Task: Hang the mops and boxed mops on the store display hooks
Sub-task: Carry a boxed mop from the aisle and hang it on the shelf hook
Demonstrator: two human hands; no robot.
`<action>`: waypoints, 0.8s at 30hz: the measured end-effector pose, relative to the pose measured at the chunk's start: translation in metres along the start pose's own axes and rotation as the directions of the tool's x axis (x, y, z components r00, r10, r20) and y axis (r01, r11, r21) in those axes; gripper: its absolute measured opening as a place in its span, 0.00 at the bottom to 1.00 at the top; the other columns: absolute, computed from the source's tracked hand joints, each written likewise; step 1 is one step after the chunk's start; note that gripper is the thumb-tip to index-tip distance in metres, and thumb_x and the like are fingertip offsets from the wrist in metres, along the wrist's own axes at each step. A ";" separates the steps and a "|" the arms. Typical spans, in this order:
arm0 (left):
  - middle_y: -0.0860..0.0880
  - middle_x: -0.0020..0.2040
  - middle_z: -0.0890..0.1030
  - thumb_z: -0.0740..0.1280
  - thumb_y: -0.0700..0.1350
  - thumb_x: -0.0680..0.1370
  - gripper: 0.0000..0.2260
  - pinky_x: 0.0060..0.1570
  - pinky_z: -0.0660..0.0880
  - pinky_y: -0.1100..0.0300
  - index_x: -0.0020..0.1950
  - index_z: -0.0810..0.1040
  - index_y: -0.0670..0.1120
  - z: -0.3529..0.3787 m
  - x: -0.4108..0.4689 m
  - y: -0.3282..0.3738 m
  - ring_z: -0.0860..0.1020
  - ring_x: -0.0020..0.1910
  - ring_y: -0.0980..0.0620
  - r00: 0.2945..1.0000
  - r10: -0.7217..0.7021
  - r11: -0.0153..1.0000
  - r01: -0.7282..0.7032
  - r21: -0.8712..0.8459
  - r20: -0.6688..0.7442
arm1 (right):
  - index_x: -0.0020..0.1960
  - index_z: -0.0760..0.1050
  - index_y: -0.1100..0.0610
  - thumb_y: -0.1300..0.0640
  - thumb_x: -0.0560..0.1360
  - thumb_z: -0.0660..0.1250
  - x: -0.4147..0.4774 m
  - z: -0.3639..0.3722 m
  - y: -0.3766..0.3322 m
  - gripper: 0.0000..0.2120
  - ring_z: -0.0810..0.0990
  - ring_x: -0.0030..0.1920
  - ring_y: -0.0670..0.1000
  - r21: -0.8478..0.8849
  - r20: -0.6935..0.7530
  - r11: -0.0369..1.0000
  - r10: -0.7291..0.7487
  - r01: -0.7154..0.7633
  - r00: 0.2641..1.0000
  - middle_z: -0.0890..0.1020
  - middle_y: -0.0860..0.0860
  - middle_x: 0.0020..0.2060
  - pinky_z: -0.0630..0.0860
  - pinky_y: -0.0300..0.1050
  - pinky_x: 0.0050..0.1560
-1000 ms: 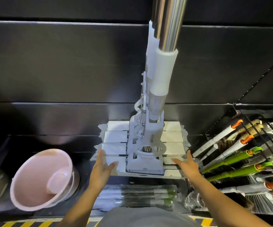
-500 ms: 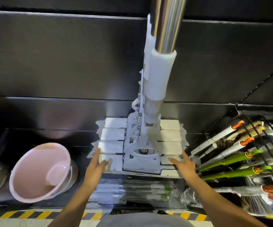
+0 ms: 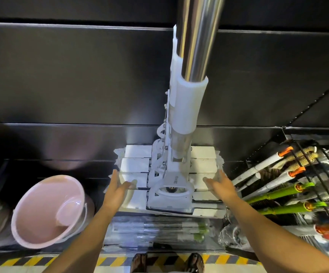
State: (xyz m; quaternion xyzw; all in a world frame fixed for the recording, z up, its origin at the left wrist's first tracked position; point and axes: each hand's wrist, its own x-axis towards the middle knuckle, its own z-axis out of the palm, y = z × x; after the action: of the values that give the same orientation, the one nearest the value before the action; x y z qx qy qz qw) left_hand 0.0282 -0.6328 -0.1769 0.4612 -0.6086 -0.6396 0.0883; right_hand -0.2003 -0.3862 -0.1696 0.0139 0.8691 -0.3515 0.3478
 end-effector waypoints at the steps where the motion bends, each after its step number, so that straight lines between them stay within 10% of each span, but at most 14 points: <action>1: 0.54 0.75 0.61 0.65 0.42 0.80 0.32 0.69 0.59 0.57 0.80 0.52 0.50 0.002 0.008 0.002 0.62 0.74 0.52 1.000 -0.001 1.000 0.001 0.007 0.022 | 0.74 0.61 0.54 0.47 0.73 0.71 0.006 0.001 -0.005 0.35 0.74 0.60 0.57 0.039 0.019 0.999 0.008 -0.009 1.000 0.75 0.56 0.61 0.72 0.51 0.60; 5: 0.50 0.76 0.64 0.65 0.46 0.78 0.34 0.72 0.60 0.54 0.80 0.50 0.53 0.002 0.024 0.007 0.66 0.73 0.47 0.997 -0.079 0.996 0.078 0.030 0.009 | 0.54 0.65 0.59 0.51 0.73 0.73 0.017 0.007 -0.017 0.20 0.71 0.42 0.52 0.133 0.057 0.989 0.050 -0.057 0.997 0.72 0.56 0.46 0.69 0.46 0.39; 9: 0.51 0.73 0.66 0.62 0.41 0.80 0.30 0.68 0.61 0.58 0.80 0.54 0.51 0.003 0.020 0.009 0.67 0.71 0.49 0.996 -0.089 0.996 0.089 0.003 0.027 | 0.69 0.62 0.56 0.48 0.62 0.77 0.047 0.018 0.005 0.41 0.72 0.66 0.58 0.224 0.066 0.974 0.019 -0.033 0.998 0.72 0.54 0.68 0.70 0.57 0.67; 15: 0.50 0.77 0.63 0.69 0.48 0.72 0.41 0.73 0.58 0.54 0.80 0.51 0.53 0.003 0.020 0.003 0.66 0.73 0.48 0.992 -0.117 0.991 0.120 -0.060 0.054 | 0.73 0.60 0.54 0.41 0.56 0.74 0.053 0.021 0.015 0.50 0.71 0.68 0.58 0.189 0.056 0.982 0.001 -0.011 0.998 0.72 0.53 0.70 0.68 0.57 0.69; 24: 0.61 0.57 0.74 0.64 0.41 0.78 0.25 0.61 0.67 0.57 0.74 0.65 0.56 0.007 0.016 0.016 0.73 0.58 0.53 0.998 -0.039 0.998 0.036 -0.055 -0.054 | 0.57 0.66 0.56 0.51 0.70 0.73 0.024 0.018 -0.013 0.22 0.76 0.57 0.60 0.209 -0.046 0.978 0.019 -0.009 0.999 0.78 0.58 0.56 0.74 0.53 0.57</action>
State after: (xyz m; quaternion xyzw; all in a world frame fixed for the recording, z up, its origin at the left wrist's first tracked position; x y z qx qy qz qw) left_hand 0.0073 -0.6421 -0.1723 0.4876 -0.5795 -0.6444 0.1055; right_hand -0.2116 -0.4122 -0.1858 0.0647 0.8353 -0.4379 0.3262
